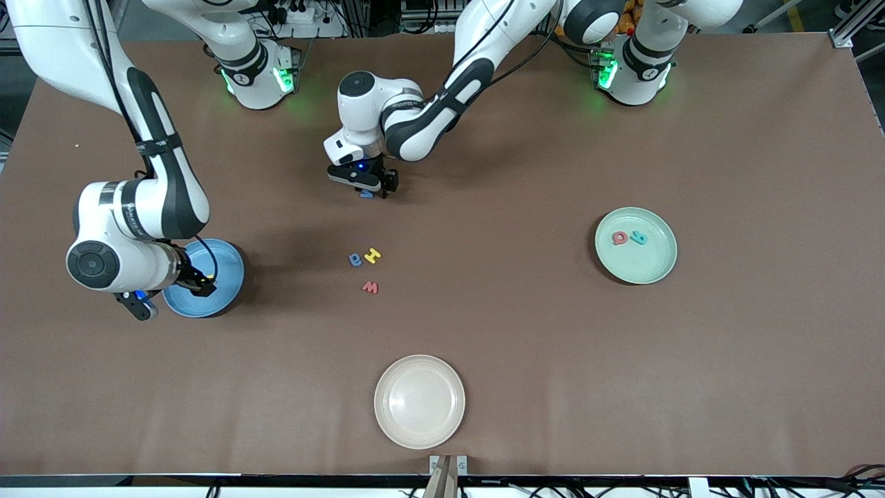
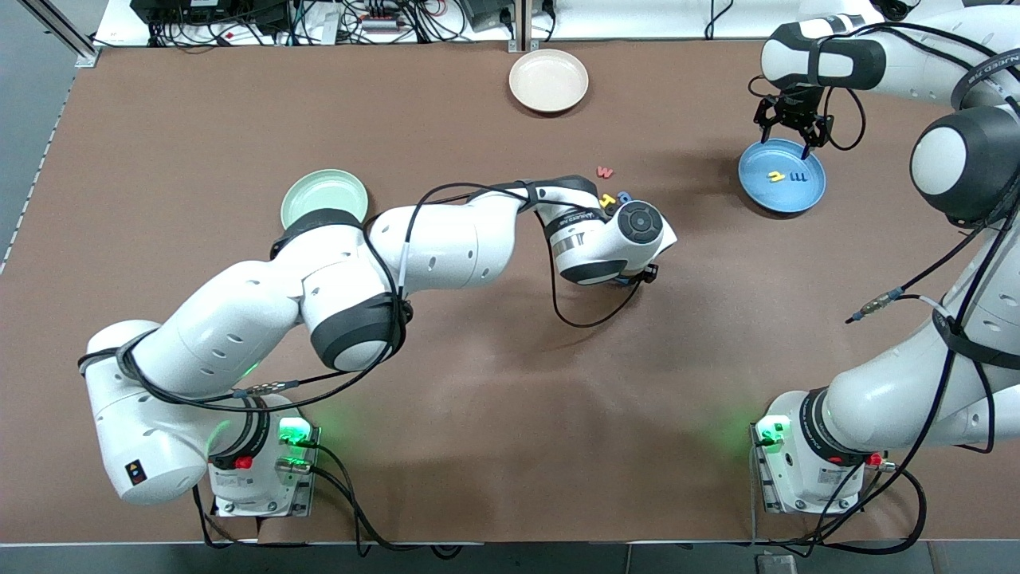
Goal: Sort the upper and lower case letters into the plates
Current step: 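Close the left gripper on the blue w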
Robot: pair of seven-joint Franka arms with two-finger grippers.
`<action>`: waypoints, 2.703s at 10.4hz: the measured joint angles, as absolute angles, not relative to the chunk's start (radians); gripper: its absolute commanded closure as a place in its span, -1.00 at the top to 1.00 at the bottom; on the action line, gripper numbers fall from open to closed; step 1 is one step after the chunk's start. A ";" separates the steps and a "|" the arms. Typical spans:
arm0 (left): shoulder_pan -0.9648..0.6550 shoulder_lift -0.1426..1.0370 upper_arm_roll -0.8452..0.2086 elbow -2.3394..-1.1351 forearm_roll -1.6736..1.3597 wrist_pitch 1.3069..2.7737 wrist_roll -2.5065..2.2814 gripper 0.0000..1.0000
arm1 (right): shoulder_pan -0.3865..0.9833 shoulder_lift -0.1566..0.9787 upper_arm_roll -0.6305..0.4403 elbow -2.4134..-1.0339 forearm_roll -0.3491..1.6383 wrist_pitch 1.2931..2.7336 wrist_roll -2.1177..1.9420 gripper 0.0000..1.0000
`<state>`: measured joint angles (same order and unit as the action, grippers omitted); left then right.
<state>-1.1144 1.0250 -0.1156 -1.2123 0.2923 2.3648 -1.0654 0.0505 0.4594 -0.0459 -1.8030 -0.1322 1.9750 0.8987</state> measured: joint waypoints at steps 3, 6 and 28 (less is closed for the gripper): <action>-1.115 1.024 -0.114 -1.210 0.292 2.364 -1.051 0.29 | 0.051 0.459 -0.046 -1.803 -0.132 1.975 0.898 1.00; -1.115 1.024 -0.114 -1.209 0.292 2.363 -1.044 0.29 | 0.050 0.459 -0.046 -1.803 -0.132 1.974 0.898 1.00; -1.100 1.023 -0.106 -1.194 0.201 2.330 -1.008 0.00 | 0.065 0.459 -0.041 -1.803 -0.132 1.974 0.898 1.00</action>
